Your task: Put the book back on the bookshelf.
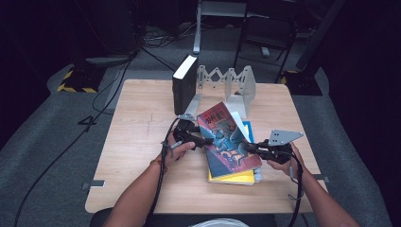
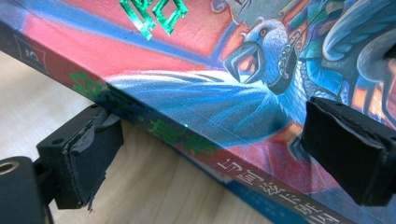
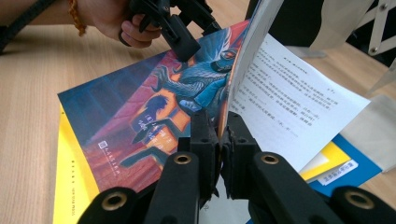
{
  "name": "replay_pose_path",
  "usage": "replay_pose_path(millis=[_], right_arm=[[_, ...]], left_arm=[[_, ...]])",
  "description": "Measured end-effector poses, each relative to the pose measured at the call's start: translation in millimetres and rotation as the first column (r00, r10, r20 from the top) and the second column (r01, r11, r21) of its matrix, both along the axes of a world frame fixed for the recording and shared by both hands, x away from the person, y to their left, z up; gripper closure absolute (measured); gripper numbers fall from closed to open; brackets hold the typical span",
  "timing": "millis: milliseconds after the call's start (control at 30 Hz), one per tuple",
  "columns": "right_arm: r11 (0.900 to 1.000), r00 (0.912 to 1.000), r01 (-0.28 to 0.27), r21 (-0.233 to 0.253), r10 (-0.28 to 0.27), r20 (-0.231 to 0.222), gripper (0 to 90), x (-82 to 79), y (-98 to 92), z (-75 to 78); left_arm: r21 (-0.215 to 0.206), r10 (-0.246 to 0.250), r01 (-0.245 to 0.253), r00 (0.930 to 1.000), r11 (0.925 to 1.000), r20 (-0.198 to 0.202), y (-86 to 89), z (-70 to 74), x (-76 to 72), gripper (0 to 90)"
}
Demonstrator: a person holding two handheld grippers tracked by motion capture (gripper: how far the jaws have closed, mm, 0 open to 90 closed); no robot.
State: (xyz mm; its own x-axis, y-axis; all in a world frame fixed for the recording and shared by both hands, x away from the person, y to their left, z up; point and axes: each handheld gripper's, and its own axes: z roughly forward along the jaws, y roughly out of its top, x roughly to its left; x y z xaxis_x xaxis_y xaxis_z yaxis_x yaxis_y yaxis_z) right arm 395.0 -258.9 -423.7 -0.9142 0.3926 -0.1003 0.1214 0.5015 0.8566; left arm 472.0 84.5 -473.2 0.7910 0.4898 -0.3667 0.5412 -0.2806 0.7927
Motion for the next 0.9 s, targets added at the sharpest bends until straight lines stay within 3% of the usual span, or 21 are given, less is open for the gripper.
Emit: replay_pose_path(millis=[133,267,667,900], right_arm=[[1.000,0.9998,-0.002,0.016,0.002,0.021,84.8,-1.4,-0.4,4.0],[1.000,0.9993,-0.004,0.023,0.003,0.037,84.8,-1.8,1.0,6.2],[0.999,0.9985,-0.017,0.032,0.015,0.052,83.6,-2.3,2.2,6.8],[0.999,0.9970,-0.027,0.023,0.025,0.073,83.1,-3.8,3.0,6.7]], left_arm=[[-0.045,0.024,-0.021,0.9982,0.9988,0.055,6.5,14.4,-5.9,7.6],[-0.045,0.042,-0.038,0.9943,0.9983,0.098,9.2,25.1,-9.7,7.7],[-0.054,0.071,-0.064,0.9893,0.9965,0.128,9.0,37.5,-14.1,7.7],[-0.091,0.083,-0.071,0.9865,0.9933,0.141,9.4,45.7,-15.5,7.7]])
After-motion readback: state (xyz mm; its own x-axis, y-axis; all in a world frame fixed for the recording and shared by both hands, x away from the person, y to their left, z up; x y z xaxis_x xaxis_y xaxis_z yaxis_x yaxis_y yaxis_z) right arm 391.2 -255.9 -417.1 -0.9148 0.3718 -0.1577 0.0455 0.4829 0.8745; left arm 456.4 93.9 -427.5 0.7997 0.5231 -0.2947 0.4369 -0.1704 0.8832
